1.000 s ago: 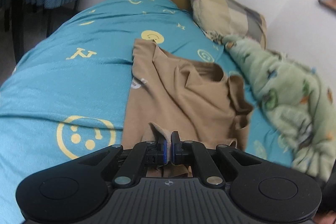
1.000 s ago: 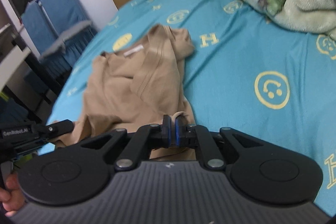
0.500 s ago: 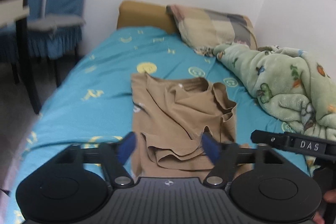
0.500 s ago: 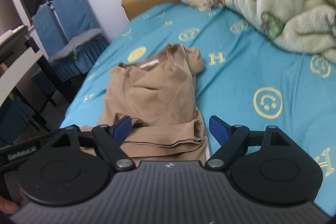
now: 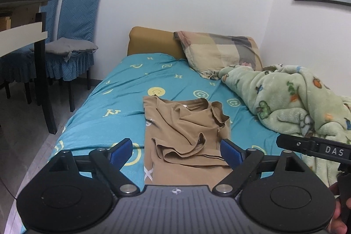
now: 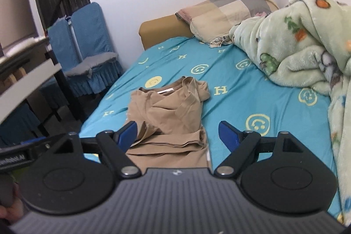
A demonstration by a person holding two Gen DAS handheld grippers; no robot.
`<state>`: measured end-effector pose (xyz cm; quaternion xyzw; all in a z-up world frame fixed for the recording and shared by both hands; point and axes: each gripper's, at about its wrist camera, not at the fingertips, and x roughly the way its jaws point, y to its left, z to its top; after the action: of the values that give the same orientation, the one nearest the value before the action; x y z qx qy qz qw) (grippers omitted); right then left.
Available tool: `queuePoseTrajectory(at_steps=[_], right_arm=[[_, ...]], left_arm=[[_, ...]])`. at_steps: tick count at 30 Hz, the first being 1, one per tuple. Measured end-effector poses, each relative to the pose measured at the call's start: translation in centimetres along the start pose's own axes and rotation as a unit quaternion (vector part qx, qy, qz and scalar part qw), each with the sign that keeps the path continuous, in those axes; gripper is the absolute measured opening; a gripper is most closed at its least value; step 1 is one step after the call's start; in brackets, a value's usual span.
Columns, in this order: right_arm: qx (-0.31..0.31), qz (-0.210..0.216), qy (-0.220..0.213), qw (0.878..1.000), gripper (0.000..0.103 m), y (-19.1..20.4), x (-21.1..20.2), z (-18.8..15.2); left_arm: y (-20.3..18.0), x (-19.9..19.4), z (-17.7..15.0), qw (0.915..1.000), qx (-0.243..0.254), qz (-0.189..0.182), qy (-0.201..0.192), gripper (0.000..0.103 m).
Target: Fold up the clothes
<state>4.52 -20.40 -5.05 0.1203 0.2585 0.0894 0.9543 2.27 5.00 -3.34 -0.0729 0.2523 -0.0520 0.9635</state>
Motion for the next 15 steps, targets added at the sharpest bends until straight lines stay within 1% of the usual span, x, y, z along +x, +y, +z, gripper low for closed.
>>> queuePoseTrajectory(at_steps=[5, 9, 11, 13, 15], right_arm=[[-0.014, -0.004, -0.016, 1.0, 0.083, 0.3, -2.0, -0.5], [-0.026, -0.009, -0.025, 0.999, 0.083, 0.7, -2.3, -0.5], [-0.028, -0.01, -0.023, 0.999, 0.083, 0.8, -2.1, -0.6], [-0.028, -0.01, -0.021, 0.999, 0.083, 0.8, -2.0, -0.6], [-0.028, -0.013, -0.019, 0.999, 0.083, 0.8, -1.8, -0.6]], left_arm=[[-0.6, -1.1, -0.3, 1.0, 0.005, -0.005, -0.007, 0.089], [-1.1, -1.1, -0.6, 0.9999, 0.01, -0.012, -0.003, 0.089], [-1.3, -1.1, -0.7, 0.9998, 0.011, -0.015, 0.0, 0.089], [-1.3, -1.1, -0.9, 0.9998, 0.006, -0.018, 0.005, 0.089], [-0.9, -0.7, -1.1, 0.9988, -0.021, -0.037, 0.025, 0.089]])
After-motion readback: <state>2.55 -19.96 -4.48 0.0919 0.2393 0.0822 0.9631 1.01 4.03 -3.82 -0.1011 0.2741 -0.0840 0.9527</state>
